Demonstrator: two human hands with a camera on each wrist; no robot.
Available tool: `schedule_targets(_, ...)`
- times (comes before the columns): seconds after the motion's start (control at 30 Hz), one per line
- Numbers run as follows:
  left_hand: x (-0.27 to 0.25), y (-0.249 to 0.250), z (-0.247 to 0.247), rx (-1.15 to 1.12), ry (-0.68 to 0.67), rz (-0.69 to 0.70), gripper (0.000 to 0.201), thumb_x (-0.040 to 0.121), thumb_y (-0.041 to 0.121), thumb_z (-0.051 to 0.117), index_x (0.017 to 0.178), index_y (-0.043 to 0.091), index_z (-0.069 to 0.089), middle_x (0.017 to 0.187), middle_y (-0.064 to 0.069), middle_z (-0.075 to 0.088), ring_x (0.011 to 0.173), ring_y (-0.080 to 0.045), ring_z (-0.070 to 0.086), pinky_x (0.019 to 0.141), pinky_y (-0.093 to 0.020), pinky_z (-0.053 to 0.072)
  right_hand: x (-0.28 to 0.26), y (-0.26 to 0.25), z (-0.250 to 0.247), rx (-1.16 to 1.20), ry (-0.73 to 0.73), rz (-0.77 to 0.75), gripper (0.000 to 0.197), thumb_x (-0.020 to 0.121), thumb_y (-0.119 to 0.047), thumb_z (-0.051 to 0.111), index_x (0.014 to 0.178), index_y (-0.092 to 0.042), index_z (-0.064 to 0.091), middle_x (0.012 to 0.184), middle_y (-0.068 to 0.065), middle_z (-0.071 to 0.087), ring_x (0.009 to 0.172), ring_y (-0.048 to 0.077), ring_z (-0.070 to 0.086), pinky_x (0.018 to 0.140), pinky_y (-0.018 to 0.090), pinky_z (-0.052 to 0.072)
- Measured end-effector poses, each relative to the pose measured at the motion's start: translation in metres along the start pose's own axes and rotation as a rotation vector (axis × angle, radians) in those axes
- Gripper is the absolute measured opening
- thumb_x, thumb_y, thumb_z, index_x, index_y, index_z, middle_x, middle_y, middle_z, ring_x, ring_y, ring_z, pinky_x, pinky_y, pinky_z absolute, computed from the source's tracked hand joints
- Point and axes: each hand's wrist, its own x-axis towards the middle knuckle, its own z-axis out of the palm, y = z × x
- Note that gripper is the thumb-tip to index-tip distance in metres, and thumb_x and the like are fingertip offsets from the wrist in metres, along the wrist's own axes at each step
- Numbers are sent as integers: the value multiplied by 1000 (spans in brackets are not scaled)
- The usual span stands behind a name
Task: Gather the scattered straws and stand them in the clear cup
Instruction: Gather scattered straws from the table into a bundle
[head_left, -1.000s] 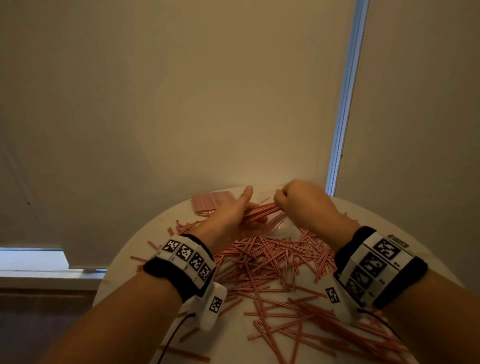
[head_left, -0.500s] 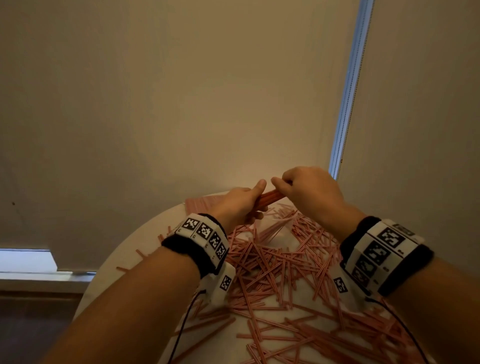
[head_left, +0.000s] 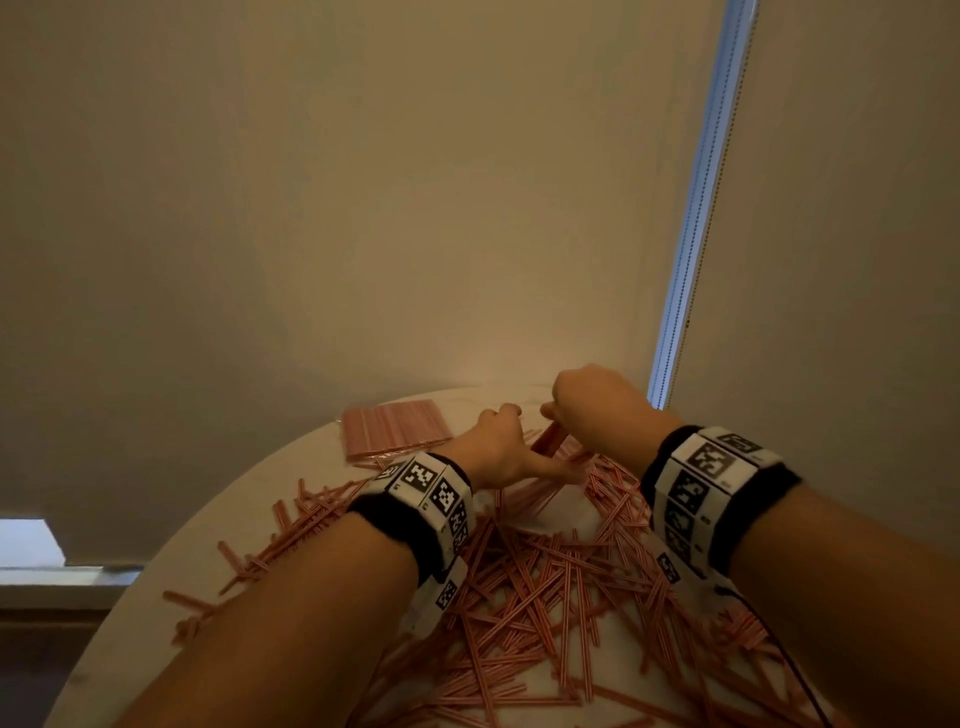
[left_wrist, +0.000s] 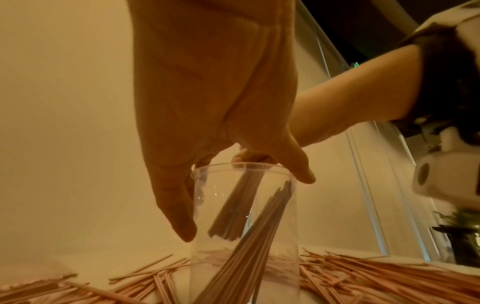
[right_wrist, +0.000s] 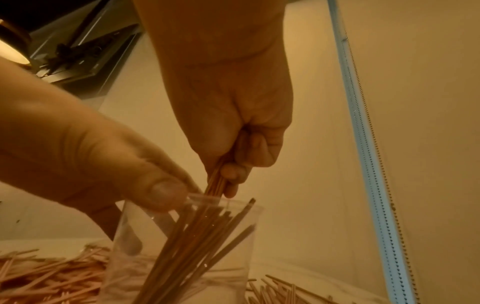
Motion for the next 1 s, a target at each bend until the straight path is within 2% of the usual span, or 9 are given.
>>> schedule_targets(0.23, 1, -6, 4, -103, 11, 1, 135, 58, 69, 88, 160, 13, 19, 156, -12, 37, 138, -31, 46, 111, -50, 45, 1, -10, 10, -171, -182, -140, 36, 92, -28, 64, 61, -15, 52, 58, 0, 51, 52, 13, 47, 53, 28, 42)
schedule_targets(0.33, -3, -4, 4, -126, -4, -2, 142, 59, 69, 87, 163, 15, 7, 162, -14, 31, 143, -33, 40, 115, -50, 41, -9, -5, 1, -126, -189, -103, 39, 91, -42, 64, 63, -18, 51, 65, 0, 53, 62, 17, 54, 63, 32, 50)
schedule_targets(0.47, -20, -8, -2, -32, -91, -73, 153, 62, 82, 74, 159, 14, -22, 165, -20, 27, 148, -35, 35, 118, -44, 35, -28, -5, -21, -97, -97, -66, 43, 95, -59, 51, 89, -20, 66, 83, 1, 62, 86, 25, 62, 80, 39, 55)
schedule_targets(0.57, -42, -17, -15, 134, -103, -98, 131, 66, 81, 73, 160, 6, 21, 150, -14, 49, 131, -29, 50, 103, -40, 42, -46, -8, -37, -89, 18, -63, 40, 94, -56, 54, 97, -19, 69, 94, 4, 66, 89, 26, 63, 81, 41, 56)
schedule_targets(0.63, -60, -25, -22, 279, -106, -104, 101, 71, 72, 77, 143, 7, 52, 132, -7, 63, 112, -23, 58, 91, -36, 46, -61, -15, -42, -30, 40, -70, 37, 95, -53, 56, 93, -18, 68, 88, 4, 65, 83, 25, 64, 77, 40, 57)
schedule_targets(0.7, -75, -34, -28, 409, -113, -118, 74, 75, 63, 80, 124, 10, 65, 121, -3, 69, 105, -21, 64, 86, -33, 51, -77, -26, -42, 51, -9, -96, 36, 94, -51, 59, 89, -16, 67, 83, 2, 64, 78, 22, 63, 76, 38, 57)
schedule_targets(0.8, -99, -47, -33, 581, -160, -156, 49, 77, 59, 81, 78, 14, 62, 79, 0, 64, 68, -14, 57, 61, -26, 47, -101, -42, -30, 146, -173, -168, 32, 92, -48, 63, 87, -17, 68, 83, 0, 67, 78, 17, 64, 76, 32, 55)
schedule_targets(0.87, -112, -54, -33, 676, -189, -202, 54, 75, 61, 82, 82, 11, 64, 83, -2, 67, 73, -18, 61, 65, -29, 51, -112, -51, -17, 139, -333, -232, 32, 89, -47, 67, 103, -17, 70, 100, 1, 70, 91, 19, 65, 84, 32, 54)
schedule_targets(1.0, -136, -65, -34, 788, -207, -284, 70, 70, 72, 78, 101, 11, 68, 87, 1, 66, 83, -21, 63, 80, -37, 57, -121, -66, 12, 40, -570, -259, 86, 76, -50, 80, 147, -21, 41, 145, 6, 49, 127, 30, 50, 104, 47, 47)
